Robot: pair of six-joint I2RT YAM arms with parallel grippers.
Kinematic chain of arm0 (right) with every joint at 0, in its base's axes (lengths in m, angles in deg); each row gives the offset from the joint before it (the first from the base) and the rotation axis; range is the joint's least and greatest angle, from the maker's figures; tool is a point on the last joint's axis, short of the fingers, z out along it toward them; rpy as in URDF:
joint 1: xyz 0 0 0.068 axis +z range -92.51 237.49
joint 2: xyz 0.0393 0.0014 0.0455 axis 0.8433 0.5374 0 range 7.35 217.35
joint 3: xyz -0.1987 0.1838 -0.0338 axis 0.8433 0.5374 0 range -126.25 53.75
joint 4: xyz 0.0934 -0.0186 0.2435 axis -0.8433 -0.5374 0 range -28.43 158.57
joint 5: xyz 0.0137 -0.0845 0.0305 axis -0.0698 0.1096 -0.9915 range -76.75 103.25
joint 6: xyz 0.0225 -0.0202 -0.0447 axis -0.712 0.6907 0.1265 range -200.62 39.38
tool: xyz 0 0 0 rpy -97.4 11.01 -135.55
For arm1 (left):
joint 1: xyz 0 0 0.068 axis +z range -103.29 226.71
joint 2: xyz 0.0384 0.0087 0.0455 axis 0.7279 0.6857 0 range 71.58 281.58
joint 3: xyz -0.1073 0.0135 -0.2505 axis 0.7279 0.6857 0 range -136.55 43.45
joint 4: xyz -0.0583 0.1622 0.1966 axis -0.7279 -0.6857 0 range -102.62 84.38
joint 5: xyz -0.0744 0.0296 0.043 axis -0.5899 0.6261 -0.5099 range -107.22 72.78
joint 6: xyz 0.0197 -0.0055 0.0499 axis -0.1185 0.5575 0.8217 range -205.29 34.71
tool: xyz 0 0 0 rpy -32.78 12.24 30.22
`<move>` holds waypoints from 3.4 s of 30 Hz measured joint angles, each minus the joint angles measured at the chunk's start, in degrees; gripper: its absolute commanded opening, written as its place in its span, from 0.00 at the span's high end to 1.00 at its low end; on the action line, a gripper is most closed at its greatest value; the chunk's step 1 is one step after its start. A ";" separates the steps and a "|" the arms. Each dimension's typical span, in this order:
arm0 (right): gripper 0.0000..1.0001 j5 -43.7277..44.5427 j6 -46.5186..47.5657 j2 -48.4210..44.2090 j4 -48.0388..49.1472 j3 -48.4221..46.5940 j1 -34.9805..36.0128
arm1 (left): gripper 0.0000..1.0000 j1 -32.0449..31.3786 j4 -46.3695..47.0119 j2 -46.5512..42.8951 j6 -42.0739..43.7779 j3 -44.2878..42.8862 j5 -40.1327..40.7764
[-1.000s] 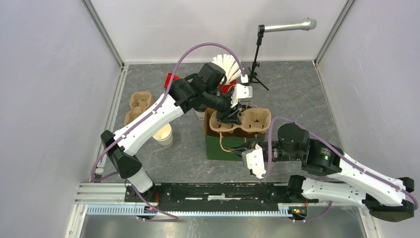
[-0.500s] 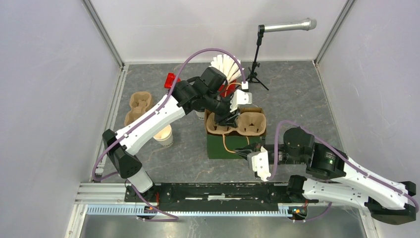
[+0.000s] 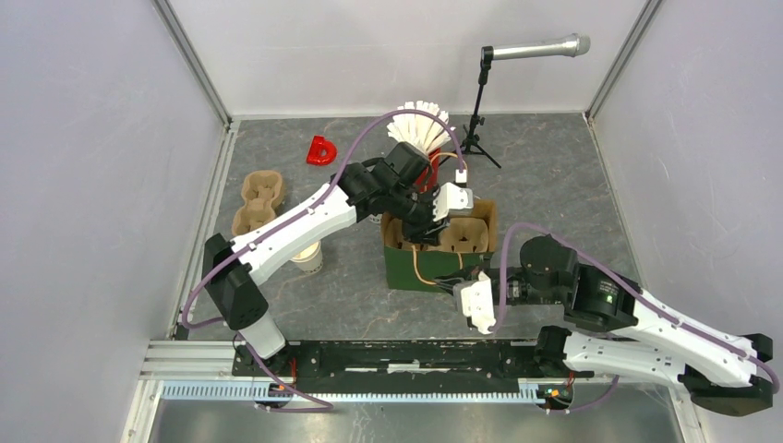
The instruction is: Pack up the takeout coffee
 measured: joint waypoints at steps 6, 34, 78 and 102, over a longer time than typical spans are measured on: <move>0.99 1.07 0.00 0.85 0.02 0.04 0.00 | 0.44 -0.04 2.58 -0.02 -0.04 3.06 1.77; 0.21 10.80 -16.39 -4.07 8.39 2.47 0.00 | 0.00 -0.26 11.47 -14.40 -23.87 2.84 5.55; 0.02 43.45 -48.70 5.60 7.13 -16.55 0.00 | 0.06 24.41 4.70 -7.74 -60.85 13.53 33.22; 0.02 52.37 -57.05 1.27 -2.69 -15.56 0.00 | 0.45 26.62 8.24 7.10 -54.75 6.19 30.67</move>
